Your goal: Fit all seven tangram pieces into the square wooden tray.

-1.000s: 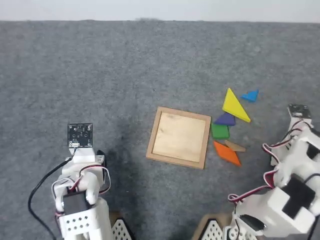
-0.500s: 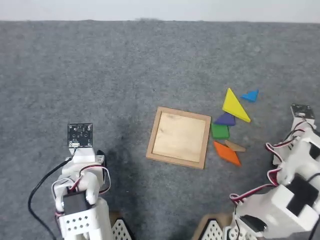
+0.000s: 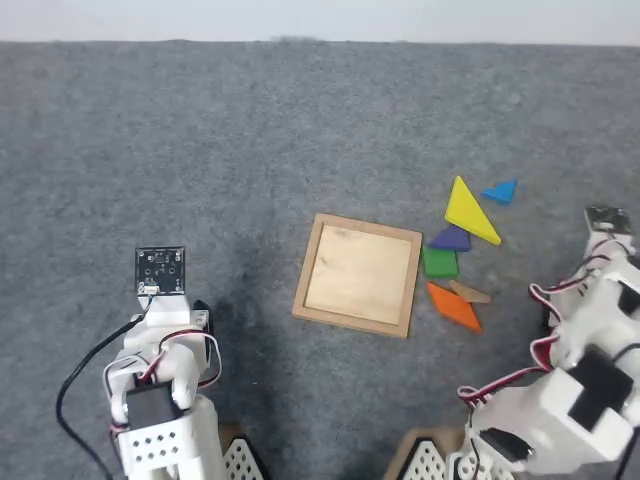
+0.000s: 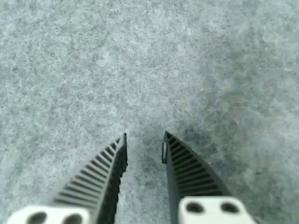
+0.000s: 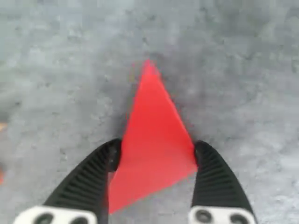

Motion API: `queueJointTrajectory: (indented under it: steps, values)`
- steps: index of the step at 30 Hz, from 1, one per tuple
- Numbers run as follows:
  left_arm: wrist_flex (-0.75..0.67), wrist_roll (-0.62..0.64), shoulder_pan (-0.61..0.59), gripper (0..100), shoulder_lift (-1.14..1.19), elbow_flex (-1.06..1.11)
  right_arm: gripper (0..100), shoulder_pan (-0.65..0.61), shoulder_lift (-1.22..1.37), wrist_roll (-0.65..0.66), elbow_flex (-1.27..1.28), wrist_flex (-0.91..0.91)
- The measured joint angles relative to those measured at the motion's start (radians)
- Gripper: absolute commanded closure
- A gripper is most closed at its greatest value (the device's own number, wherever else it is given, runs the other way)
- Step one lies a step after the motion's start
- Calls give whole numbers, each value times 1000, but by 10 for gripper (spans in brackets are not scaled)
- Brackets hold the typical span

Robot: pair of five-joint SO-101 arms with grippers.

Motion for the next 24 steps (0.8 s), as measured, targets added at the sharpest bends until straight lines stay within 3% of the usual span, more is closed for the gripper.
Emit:
queueJointTrajectory:
  steps: [14,19,24]
  values:
    - [0,0,0,879,0,0,909,-253,-299,-49,2,219]
    - [0,0,0,879,0,0,801,-181,-311,-51,2,210]
    - [0,0,0,879,0,0,811,-78,-256,25,2,146]
